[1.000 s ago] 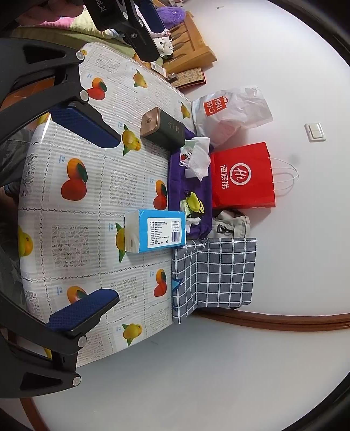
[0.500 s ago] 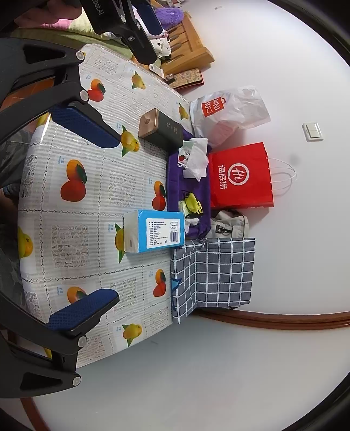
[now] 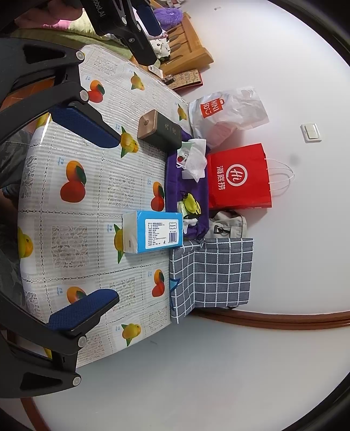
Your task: Organize soft objects
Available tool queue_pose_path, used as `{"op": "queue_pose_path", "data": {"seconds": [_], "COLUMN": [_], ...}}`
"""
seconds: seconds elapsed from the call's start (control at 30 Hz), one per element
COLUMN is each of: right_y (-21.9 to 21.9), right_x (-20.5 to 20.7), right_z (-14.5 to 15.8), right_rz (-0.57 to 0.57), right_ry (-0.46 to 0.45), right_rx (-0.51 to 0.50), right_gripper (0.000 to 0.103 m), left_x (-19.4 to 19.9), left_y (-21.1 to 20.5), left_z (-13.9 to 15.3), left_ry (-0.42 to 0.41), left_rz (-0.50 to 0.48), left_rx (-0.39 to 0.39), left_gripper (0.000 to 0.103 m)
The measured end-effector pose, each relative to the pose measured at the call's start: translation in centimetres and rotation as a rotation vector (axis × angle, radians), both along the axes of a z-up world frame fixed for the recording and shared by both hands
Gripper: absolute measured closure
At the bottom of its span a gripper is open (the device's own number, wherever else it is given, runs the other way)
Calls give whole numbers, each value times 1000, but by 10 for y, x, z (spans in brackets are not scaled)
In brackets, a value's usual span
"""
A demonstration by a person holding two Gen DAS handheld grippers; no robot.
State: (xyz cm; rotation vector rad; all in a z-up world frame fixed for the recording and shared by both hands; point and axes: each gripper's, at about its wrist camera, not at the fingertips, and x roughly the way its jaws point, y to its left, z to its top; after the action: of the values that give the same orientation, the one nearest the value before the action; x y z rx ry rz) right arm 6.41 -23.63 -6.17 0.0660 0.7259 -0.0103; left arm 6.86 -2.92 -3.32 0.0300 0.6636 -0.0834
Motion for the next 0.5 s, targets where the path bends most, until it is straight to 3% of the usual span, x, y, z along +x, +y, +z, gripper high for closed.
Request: {"op": "queue_pose_path", "data": {"seconds": [0.5], "right_y": [4], "right_x": [-2], "right_z": [2], "right_rz": [3], "right_ry": [-7], "right_rx": [-2], "right_gripper": [0], "left_x": [1], "left_y": [0], "left_z": [-1], "left_ry": [-6], "left_rz": [-7], "left_rx": [3], "left_gripper": [8]}}
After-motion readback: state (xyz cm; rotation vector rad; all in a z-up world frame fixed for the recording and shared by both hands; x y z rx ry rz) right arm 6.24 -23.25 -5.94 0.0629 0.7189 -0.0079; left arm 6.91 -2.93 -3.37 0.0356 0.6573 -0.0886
